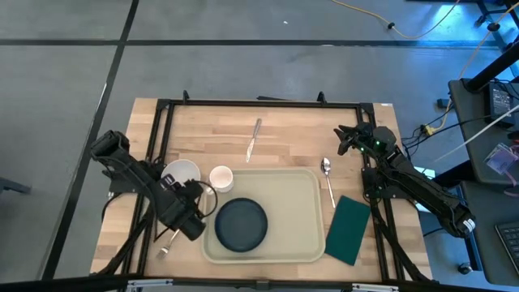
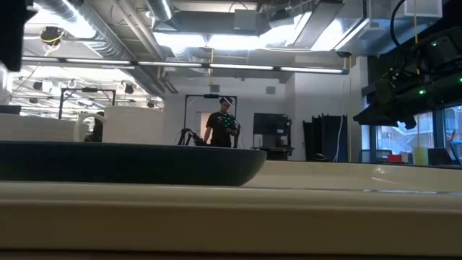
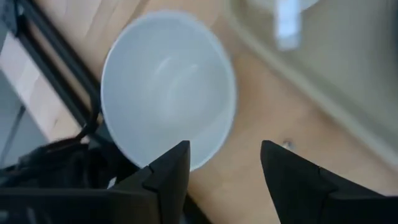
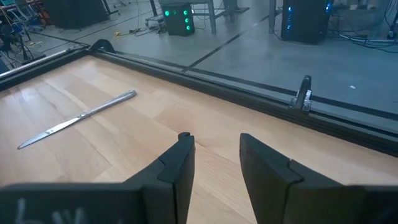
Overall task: Set up tray
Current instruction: Put the white bowl on the black plate
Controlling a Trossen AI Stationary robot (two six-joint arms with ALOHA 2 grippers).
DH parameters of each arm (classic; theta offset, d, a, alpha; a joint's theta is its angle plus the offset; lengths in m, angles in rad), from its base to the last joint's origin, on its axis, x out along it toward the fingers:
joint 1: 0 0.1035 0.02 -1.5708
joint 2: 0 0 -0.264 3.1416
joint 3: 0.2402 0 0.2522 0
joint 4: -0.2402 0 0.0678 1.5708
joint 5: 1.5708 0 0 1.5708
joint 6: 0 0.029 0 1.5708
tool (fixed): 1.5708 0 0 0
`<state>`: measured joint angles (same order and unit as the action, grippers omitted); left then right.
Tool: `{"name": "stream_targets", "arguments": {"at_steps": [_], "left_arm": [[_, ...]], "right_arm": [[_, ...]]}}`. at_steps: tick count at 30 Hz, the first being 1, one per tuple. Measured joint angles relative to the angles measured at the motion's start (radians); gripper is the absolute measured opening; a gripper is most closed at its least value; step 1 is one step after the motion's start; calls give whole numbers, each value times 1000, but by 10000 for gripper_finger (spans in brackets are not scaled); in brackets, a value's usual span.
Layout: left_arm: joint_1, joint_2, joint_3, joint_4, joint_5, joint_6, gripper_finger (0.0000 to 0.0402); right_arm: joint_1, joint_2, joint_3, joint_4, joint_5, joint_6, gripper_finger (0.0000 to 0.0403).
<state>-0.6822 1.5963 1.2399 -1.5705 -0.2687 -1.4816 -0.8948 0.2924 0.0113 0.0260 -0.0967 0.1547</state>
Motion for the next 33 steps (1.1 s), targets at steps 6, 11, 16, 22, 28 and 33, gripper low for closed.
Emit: {"name": "stream_targets", "arguments": {"at_steps": [6,11,16,22,28,33], "left_arm": [[53,0,-80,67,62,8,185],[86,0,-132,184,90,74,185],[118,0,-195,210,89,95,185],[148,0,-262,268,118,160,184],[161,0,-302,360,133,254,156],[162,0,-302,359,122,293,81]], "right_arm": [[0,0,0,0,0,0,129],[0,0,0,0,0,23,129],[0,0,0,0,0,53,129],[0,0,0,0,0,53,129],[0,0,0,0,0,50,129],[0,0,0,0,0,49,129]]}}
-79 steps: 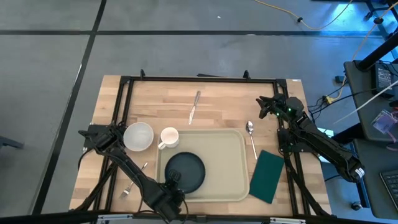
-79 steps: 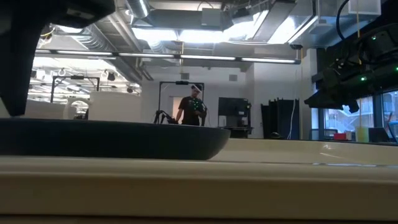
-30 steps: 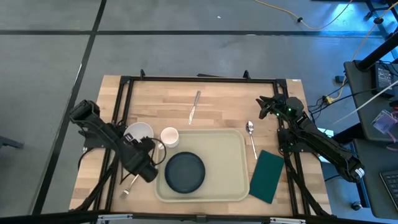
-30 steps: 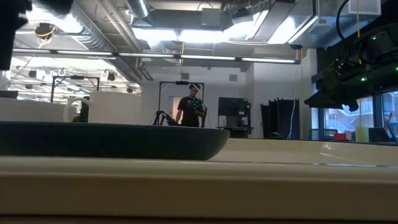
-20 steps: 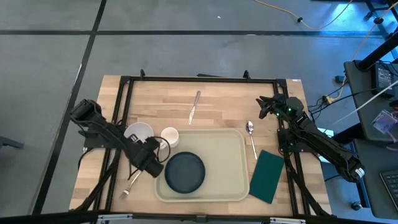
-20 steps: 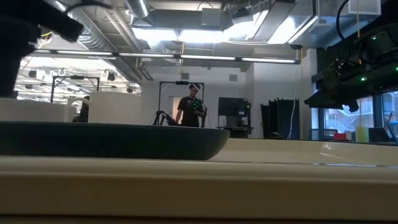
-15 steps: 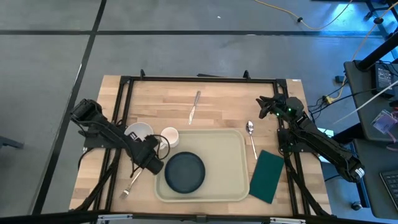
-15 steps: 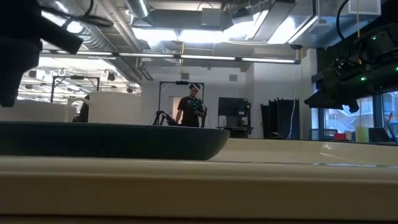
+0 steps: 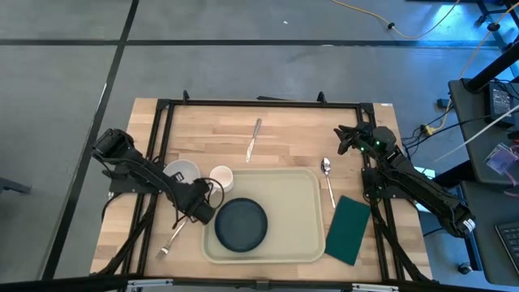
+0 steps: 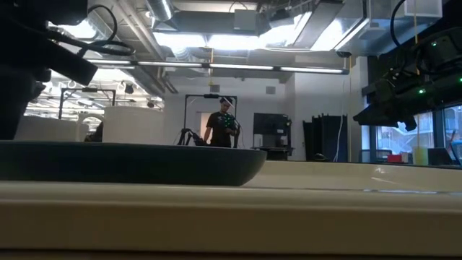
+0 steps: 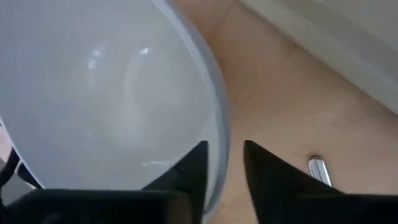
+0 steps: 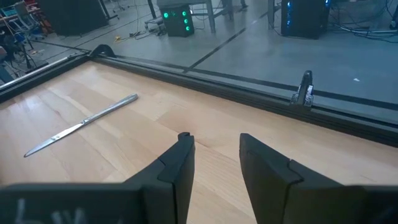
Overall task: Set up tray
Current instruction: Put the white bowl on the black plate
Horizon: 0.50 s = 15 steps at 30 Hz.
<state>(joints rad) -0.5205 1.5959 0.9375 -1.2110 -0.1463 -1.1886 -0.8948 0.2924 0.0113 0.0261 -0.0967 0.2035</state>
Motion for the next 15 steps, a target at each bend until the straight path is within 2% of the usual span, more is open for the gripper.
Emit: {"name": "stream_targets", "arguments": {"at_steps": [4,9,15], "left_arm": [[0,0,0,2,3,48,12],[-8,1,45,-96,52,76,5],[-35,0,238,-310,48,71,6]], "right_arm": [[0,0,0,0,0,-2,129],[0,0,0,0,0,-3,129],[0,0,0,0,0,-5,129]]}}
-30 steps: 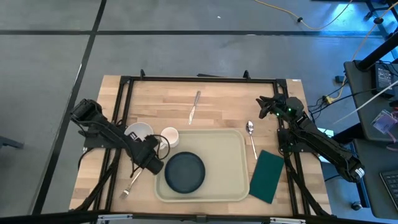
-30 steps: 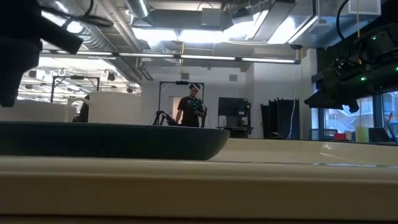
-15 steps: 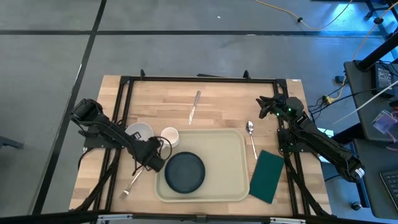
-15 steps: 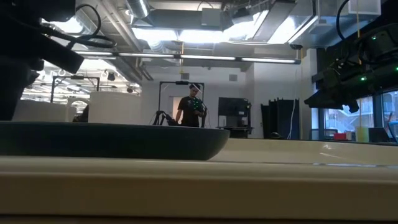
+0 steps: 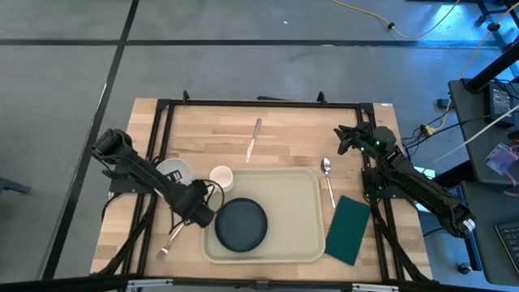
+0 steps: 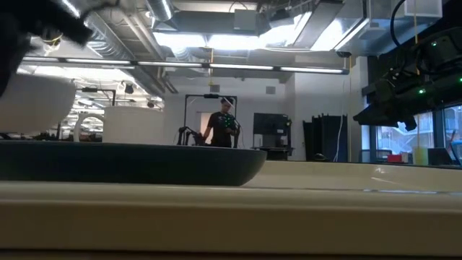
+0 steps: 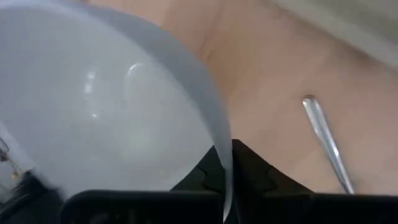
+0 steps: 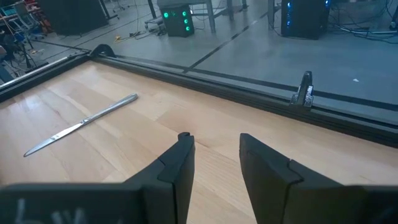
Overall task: Set up tray
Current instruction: Put the white bowl on the black plate
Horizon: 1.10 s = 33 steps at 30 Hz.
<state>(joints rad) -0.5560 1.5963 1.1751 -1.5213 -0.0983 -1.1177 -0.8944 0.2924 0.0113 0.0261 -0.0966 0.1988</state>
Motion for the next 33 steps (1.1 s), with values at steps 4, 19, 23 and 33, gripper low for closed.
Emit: {"name": "stream_targets", "arguments": {"at_steps": [4,19,23,33], "left_arm": [[-17,-2,151,-48,-53,13,4],[35,60,322,567,-90,627,4],[48,159,363,545,-33,744,4],[6,479,720,179,-68,751,3]], "right_arm": [[0,0,0,0,0,-2,129],[0,0,0,0,0,1,129],[0,0,0,0,0,2,129],[0,0,0,0,0,2,129]]}}
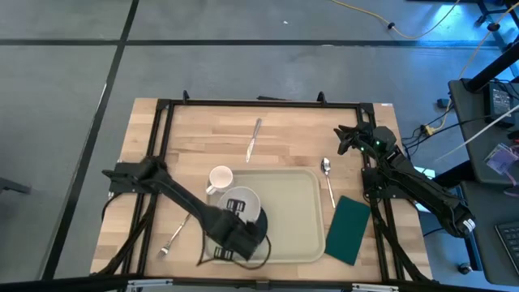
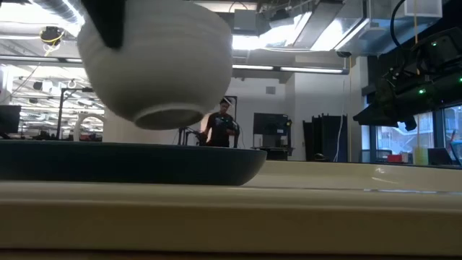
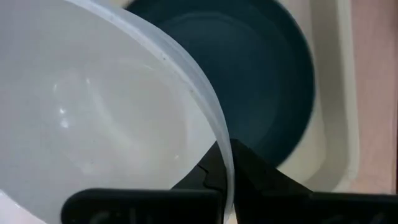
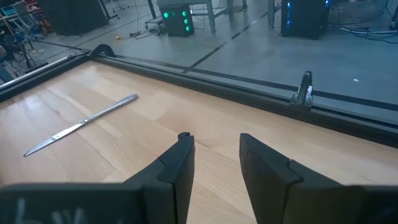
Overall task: Set up tray
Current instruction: Put the white bowl on the black plate
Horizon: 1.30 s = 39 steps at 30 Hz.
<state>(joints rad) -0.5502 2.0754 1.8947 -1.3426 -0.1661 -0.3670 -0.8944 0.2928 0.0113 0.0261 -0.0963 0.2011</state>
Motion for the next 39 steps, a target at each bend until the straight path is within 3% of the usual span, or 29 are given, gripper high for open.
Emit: {"name": "stream_targets", "arguments": {"at_steps": [8,16,39], "left_arm": [[-35,128,165,-89,12,-44,3],[-63,159,165,-89,39,-129,3],[-28,209,164,-68,111,-46,3]], "right_arm": [[0,0,0,0,0,7,129],[0,0,0,0,0,7,129],[0,100,0,-1,0,4,129]]}}
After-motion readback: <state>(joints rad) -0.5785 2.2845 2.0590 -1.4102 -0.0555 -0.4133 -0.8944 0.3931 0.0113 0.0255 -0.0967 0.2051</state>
